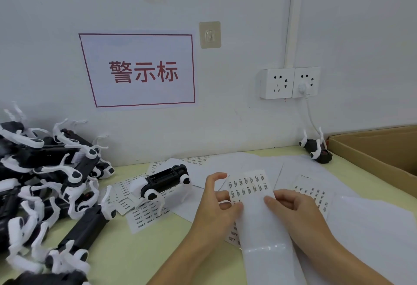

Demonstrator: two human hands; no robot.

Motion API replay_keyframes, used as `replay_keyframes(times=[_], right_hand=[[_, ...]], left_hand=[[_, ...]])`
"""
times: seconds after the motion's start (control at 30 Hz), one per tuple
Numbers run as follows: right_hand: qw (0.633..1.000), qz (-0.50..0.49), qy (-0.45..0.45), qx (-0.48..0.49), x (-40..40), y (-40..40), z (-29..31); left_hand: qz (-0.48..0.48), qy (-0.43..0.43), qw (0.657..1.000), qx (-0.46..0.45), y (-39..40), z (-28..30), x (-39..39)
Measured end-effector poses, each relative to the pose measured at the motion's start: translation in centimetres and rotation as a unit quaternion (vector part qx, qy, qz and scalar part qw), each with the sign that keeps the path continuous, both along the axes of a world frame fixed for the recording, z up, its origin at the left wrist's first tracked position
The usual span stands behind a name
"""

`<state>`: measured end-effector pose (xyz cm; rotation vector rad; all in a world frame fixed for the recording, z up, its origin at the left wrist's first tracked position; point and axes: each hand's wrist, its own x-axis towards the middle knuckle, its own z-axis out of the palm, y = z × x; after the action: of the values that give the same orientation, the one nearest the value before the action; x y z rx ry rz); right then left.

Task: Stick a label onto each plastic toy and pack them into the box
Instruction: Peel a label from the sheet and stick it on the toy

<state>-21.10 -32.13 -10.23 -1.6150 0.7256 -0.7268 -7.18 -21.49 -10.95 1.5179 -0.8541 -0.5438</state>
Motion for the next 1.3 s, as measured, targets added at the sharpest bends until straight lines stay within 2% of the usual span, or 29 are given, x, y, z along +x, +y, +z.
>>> replay_keyframes(times=[0.13, 0.27, 0.33, 0.4, 0.47, 0.57, 0.63, 0.77, 1.0, 1.2, 1.3], right_hand=[[0.999, -0.018, -0.023, 0.034, 0.0, -0.1, 0.0], [0.999, -0.044, -0.019, 0.009, 0.1, -0.4, -0.4], [0.998, -0.053, -0.019, -0.004, 0.1, -0.5, -0.6], [0.998, -0.054, -0.024, -0.005, 0.1, -0.5, -0.7], [0.998, -0.048, -0.027, -0.002, 0.1, -0.5, -0.6], [0.998, -0.054, -0.024, -0.001, 0.2, -0.4, -0.6], [0.998, -0.059, -0.031, 0.005, 0.3, -0.4, -0.6], [0.997, -0.06, -0.048, -0.004, 0.2, -0.6, -0.7], [0.997, -0.042, -0.041, -0.057, 0.5, -0.3, -1.0], [0.993, -0.033, -0.033, -0.108, 0.3, 0.1, -0.9], [0.991, -0.025, -0.032, -0.125, 0.3, 0.3, -0.8]], left_hand=[[-0.003, 0.007, 1.0, -0.006, 0.0, -0.1, 0.2], [-0.002, -0.012, 1.0, -0.012, -0.1, -0.2, -0.2], [0.052, -0.098, 0.994, -0.024, -0.2, -0.2, -0.5], [0.123, -0.228, 0.965, -0.045, -0.3, 0.1, -0.8], [0.119, -0.319, 0.939, -0.053, -0.5, 0.9, -0.9], [0.067, -0.377, 0.924, -0.027, -1.6, 1.7, -1.4], [0.06, -0.377, 0.924, -0.014, -2.5, 1.4, -2.1], [0.082, -0.311, 0.947, -0.02, -3.4, 0.0, -3.4], [0.11, -0.279, 0.952, -0.07, -3.5, -1.2, -3.2], [0.107, -0.231, 0.964, -0.072, -3.5, -1.6, -3.0], [0.105, -0.242, 0.962, -0.067, -3.4, -1.6, -2.9]])
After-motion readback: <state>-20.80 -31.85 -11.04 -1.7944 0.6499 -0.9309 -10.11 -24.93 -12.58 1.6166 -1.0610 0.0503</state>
